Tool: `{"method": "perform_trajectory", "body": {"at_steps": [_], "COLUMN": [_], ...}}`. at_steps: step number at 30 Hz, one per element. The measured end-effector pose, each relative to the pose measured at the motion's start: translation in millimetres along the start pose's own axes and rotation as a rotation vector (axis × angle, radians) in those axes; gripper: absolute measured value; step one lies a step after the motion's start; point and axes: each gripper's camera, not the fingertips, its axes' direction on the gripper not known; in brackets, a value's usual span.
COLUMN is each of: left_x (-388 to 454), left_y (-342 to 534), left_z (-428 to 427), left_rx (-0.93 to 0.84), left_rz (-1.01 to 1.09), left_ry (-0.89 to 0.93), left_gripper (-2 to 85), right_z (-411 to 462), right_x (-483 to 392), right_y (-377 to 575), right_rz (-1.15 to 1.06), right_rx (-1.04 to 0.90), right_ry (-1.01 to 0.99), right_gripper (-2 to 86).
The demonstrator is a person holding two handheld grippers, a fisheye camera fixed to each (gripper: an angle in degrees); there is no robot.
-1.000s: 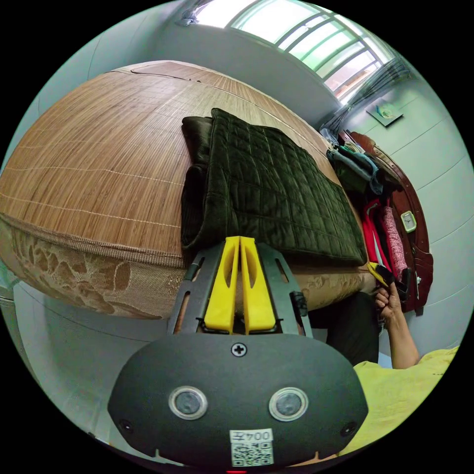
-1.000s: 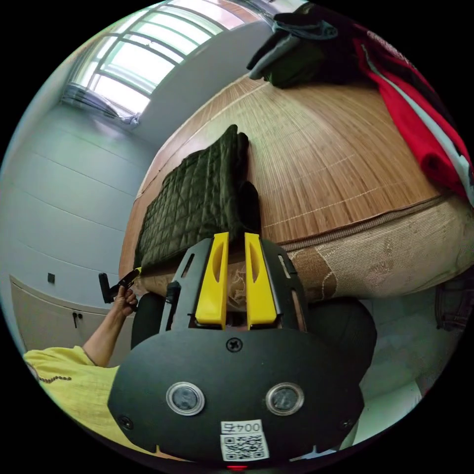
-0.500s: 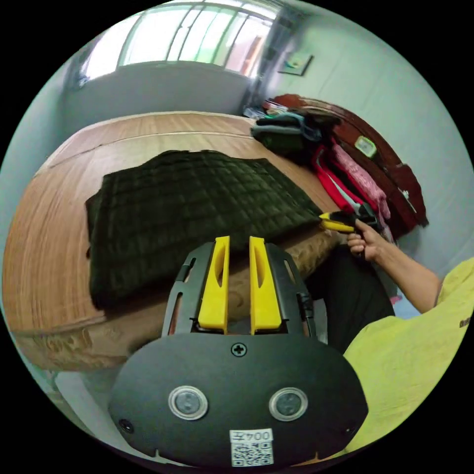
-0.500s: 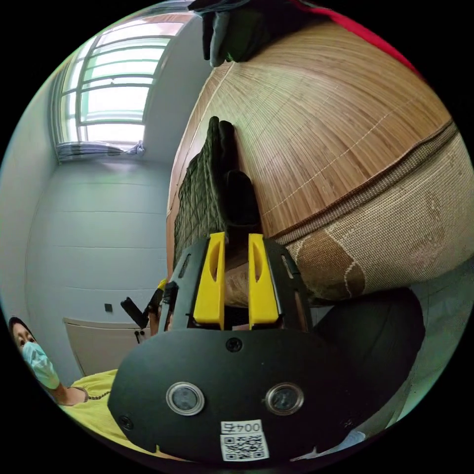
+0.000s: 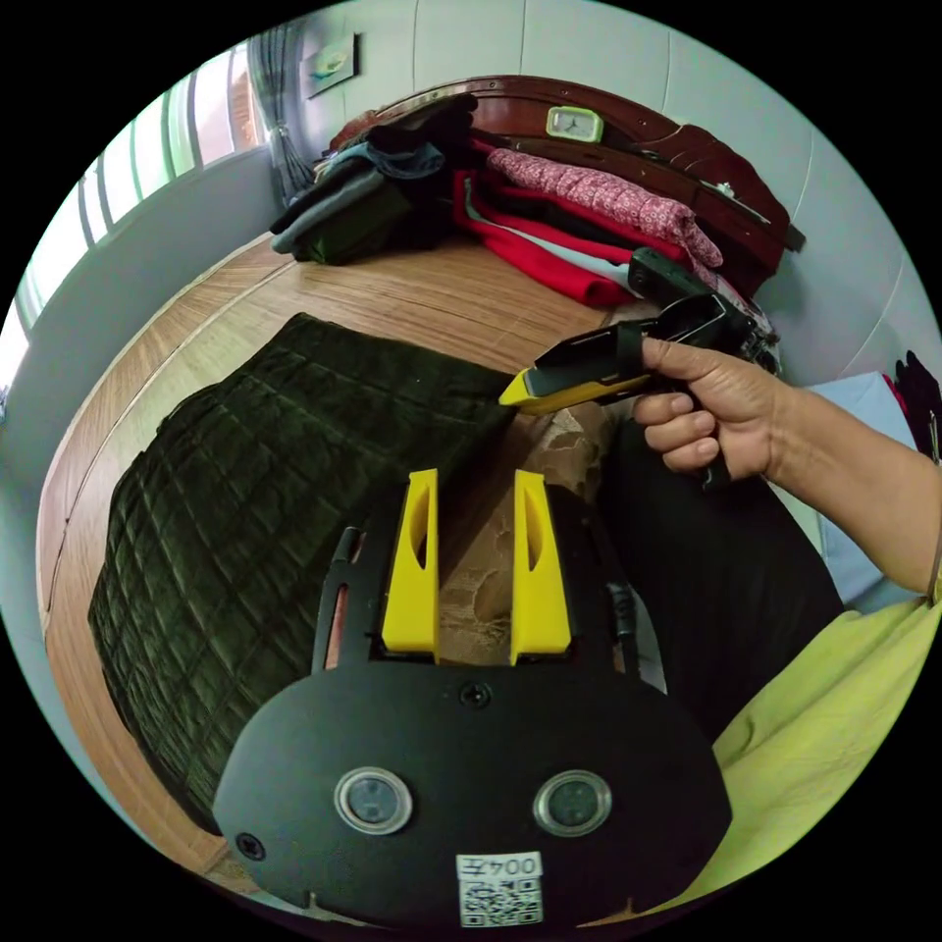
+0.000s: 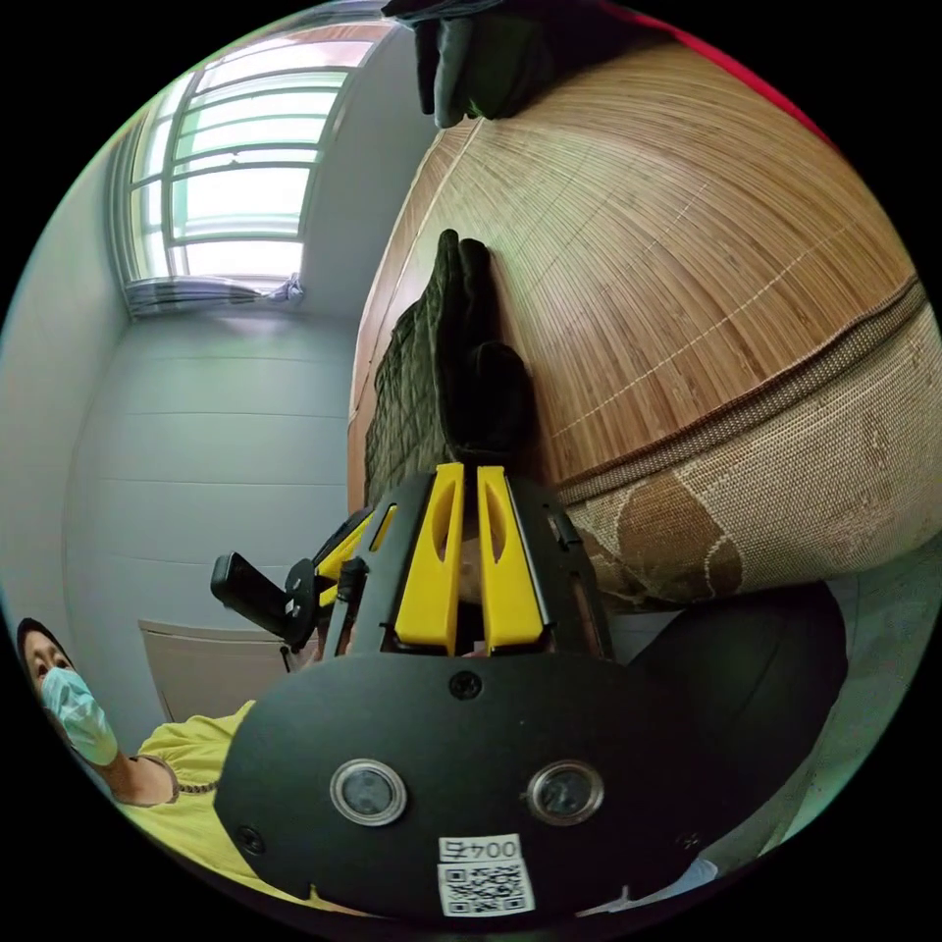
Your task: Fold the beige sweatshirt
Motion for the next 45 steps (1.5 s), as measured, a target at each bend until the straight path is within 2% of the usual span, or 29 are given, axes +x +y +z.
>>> {"method": "perform_trajectory", "body": {"at_steps": [4, 10, 13, 15, 17, 19, 21, 23, 26, 28, 32, 37, 41, 43, 45], "left_x": [0.9, 43.6, 69.6, 88.4, 96.4, 92.0, 81.1, 80.2, 82.5, 84.6, 96.7, 89.4, 46.5, 17.5, -35.0], "left_y": [-2.9, -50.9, -79.1, -96.9, -103.9, -107.1, -107.1, -106.1, -100.4, -93.5, -70.4, -43.0, -11.9, 9.4, 39.3], "left_z": [-0.4, 13.3, 32.2, 50.5, 57.5, 57.2, 46.8, 38.4, 25.6, 17.7, 1.9, 9.4, -21.3, -45.5, -66.4], "left_rx": [0.012, 0.013, -0.046, -0.117, -0.132, -0.127, -0.086, -0.063, -0.041, -0.027, 0.002, -0.022, 0.025, 0.092, 0.141], "left_rz": [-0.061, 0.064, 0.161, 0.250, 0.287, 0.256, 0.188, 0.182, 0.169, 0.153, 0.155, 0.147, 0.099, 0.033, -0.122], "left_ry": [-0.008, -0.073, -0.188, -0.322, -0.365, -0.316, -0.245, -0.230, -0.205, -0.182, -0.148, -0.072, 0.054, 0.032, -0.063], "left_gripper": [11.4, 12.2, 12.3, 9.3, 6.1, 4.2, 2.9, 2.4, 1.8, 1.7, 1.6, 2.2, 3.2, 2.5, 1.5], "right_z": [-5.2, -14.7, -16.8, -15.6, -15.6, -22.7, -30.7, -29.4, -15.0, -1.3, 26.9, 49.7, 60.3, 66.3, 75.9], "right_x": [-0.6, -34.4, -42.3, -43.9, -41.3, -32.6, -16.9, -10.6, -5.7, -3.2, 14.0, 23.7, 16.1, 8.1, -4.4], "right_y": [-1.8, -9.0, -15.2, -19.3, -21.8, -24.1, -28.0, -33.5, -44.5, -49.3, -48.7, -32.3, -22.4, -21.1, -18.7], "right_rz": [0.012, -0.065, -0.083, -0.091, -0.082, -0.060, 0.001, 0.009, 0.018, 0.019, 0.052, 0.028, 0.007, -0.014, -0.043], "right_rx": [0.026, 0.040, 0.021, 0.000, -0.012, 0.007, 0.032, 0.008, -0.064, -0.120, -0.200, -0.211, -0.160, -0.162, -0.164], "right_ry": [-0.041, -0.011, -0.008, -0.008, 0.003, -0.041, -0.082, -0.090, -0.147, -0.170, -0.298, -0.230, -0.224, -0.210, -0.186], "right_gripper": [2.9, 2.3, 2.5, 2.9, 3.7, 6.7, 16.1, 20.5, 22.6, 22.5, 16.7, 9.1, 6.4, 6.2, 6.2]}}
